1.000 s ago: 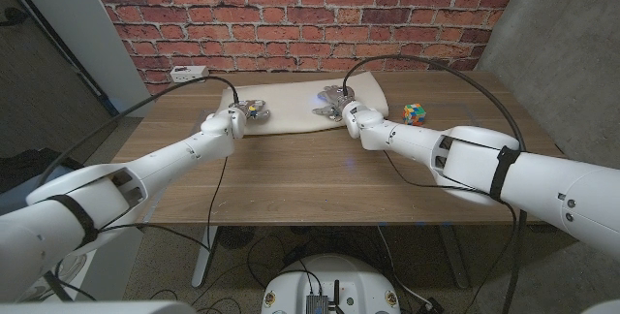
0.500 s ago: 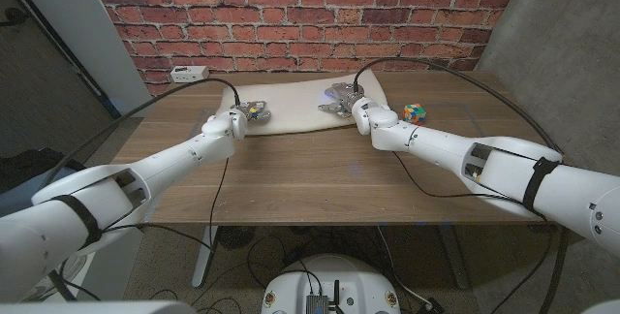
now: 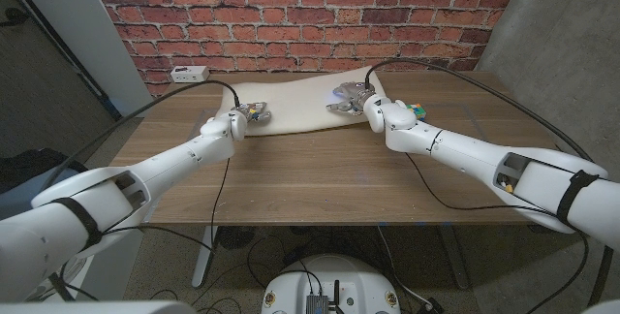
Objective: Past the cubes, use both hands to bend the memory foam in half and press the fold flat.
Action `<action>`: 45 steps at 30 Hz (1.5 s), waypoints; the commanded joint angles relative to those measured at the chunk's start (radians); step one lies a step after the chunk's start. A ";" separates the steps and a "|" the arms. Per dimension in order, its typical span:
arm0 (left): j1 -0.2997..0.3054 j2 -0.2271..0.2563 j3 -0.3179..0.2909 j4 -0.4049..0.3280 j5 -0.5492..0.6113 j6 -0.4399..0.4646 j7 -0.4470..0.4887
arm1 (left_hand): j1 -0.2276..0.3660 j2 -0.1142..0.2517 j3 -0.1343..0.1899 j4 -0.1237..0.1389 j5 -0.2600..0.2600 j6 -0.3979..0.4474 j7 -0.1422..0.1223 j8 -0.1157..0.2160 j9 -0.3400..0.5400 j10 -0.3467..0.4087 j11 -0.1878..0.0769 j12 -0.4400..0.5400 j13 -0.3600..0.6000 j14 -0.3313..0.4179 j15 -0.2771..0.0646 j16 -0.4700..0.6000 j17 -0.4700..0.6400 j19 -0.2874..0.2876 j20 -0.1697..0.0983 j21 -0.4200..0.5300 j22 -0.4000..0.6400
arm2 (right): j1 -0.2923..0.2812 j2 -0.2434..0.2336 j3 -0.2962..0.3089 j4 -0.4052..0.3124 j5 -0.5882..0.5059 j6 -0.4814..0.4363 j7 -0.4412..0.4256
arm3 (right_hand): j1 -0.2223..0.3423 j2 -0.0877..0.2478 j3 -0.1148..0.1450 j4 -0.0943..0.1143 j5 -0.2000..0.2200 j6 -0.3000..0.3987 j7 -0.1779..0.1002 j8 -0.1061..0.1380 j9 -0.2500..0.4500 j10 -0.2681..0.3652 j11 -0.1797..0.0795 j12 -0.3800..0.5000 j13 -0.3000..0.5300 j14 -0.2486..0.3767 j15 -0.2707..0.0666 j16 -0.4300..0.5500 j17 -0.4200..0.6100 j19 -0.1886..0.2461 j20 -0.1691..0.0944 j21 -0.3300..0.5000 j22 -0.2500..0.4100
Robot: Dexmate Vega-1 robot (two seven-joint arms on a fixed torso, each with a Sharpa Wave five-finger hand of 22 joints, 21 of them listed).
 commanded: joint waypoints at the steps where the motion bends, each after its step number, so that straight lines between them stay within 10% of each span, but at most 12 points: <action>1: 0.012 0.008 -0.010 -0.022 -0.014 -0.003 -0.004 | -0.013 0.013 0.006 0.007 0.010 0.002 0.001 0.007 0.002 0.006 -0.005 0.005 0.005 0.013 -0.004 0.004 0.005 0.010 0.003 0.008 0.005 | -0.107 -0.071 0.128 -0.166 0.021 -0.096 0.047 | -0.009 -0.002 -0.001 0.007 0.000 -0.007 0.000 0.003 0.003 0.002 0.006 0.002 0.003 0.002 0.001 0.006 0.004 -0.003 0.000 0.001 0.002; 10: 0.016 0.014 -0.014 -0.039 -0.013 -0.002 -0.004 | -0.020 0.011 0.010 0.010 0.012 -0.003 0.004 0.006 0.002 0.004 -0.003 0.005 0.005 0.012 -0.007 0.004 0.005 0.011 0.003 0.006 0.005 | -0.257 -0.041 0.285 -0.271 0.123 -0.214 -0.137 | 0.004 0.007 0.008 -0.004 -0.001 -0.013 0.017 0.004 0.002 0.013 0.014 0.004 0.004 0.023 0.008 0.012 0.000 0.020 0.006 0.010 0.002; 17: 0.018 0.016 -0.017 -0.045 -0.015 0.001 -0.009 | -0.025 0.010 0.013 0.012 0.013 -0.004 0.007 0.007 0.002 0.002 -0.003 0.006 0.005 0.012 -0.006 0.005 0.005 0.012 0.005 0.004 0.005 | -0.359 -0.005 0.397 -0.324 0.241 -0.220 -0.310 | 0.059 0.012 0.034 -0.044 -0.009 0.015 0.081 0.017 0.002 0.065 0.070 0.015 0.004 0.090 0.018 0.025 -0.010 0.086 0.010 0.027 0.003; 25: 0.018 0.010 -0.021 -0.041 -0.025 0.008 -0.014 | -0.043 0.009 0.025 0.014 0.018 -0.001 0.071 0.010 0.002 0.002 -0.004 0.008 0.005 0.012 -0.012 0.005 0.005 0.015 0.007 -0.002 0.006 | -0.466 0.059 0.518 -0.363 0.377 -0.149 -0.523 | 0.076 0.015 0.045 -0.056 -0.017 0.005 0.104 0.012 0.003 0.069 0.082 0.012 0.004 0.095 0.030 0.022 -0.010 0.096 0.010 0.026 0.003; 45: 0.005 -0.002 -0.014 -0.013 -0.028 -0.005 -0.008 | -0.059 0.010 0.037 0.016 0.022 -0.007 0.073 0.009 0.002 0.002 -0.003 0.009 0.005 0.011 -0.014 0.005 0.005 0.018 0.008 -0.008 0.006 | -0.575 0.185 0.688 -0.475 0.704 -0.219 -0.749 | 0.049 0.001 0.044 -0.055 -0.085 0.023 0.212 0.015 0.006 0.119 0.238 0.011 0.005 0.182 0.220 0.028 -0.008 0.157 0.069 0.029 0.007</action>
